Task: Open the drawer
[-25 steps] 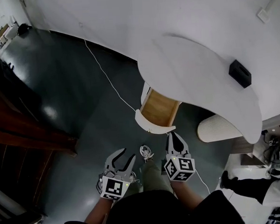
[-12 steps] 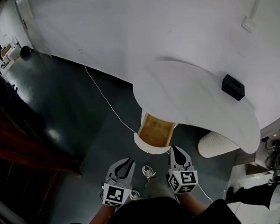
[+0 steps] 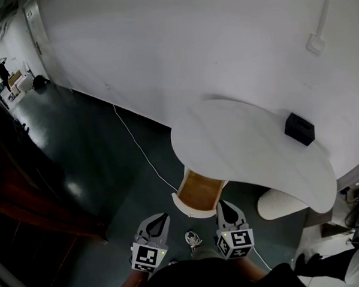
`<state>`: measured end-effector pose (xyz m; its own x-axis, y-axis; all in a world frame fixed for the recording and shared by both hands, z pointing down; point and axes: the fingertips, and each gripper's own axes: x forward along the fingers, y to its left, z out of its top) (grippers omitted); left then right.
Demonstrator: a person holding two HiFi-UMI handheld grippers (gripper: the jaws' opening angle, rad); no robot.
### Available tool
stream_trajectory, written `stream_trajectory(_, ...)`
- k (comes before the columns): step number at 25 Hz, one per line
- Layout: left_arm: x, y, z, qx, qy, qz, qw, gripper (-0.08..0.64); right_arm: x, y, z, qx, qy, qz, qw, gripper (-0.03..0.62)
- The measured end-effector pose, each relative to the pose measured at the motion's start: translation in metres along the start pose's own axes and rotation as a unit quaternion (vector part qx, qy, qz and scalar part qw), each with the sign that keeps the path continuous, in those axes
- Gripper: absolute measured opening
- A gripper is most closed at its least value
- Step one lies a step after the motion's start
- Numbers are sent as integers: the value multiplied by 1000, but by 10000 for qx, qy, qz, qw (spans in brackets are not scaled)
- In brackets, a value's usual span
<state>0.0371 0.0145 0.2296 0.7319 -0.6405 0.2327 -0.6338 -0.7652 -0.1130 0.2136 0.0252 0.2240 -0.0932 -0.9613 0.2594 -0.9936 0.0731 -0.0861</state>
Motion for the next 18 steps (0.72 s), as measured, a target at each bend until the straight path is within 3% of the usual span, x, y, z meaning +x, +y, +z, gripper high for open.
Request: stream_trajectory(18,44,3,25,57,19,157,9999,18,27,-27,25,-49,20,311,9995,2)
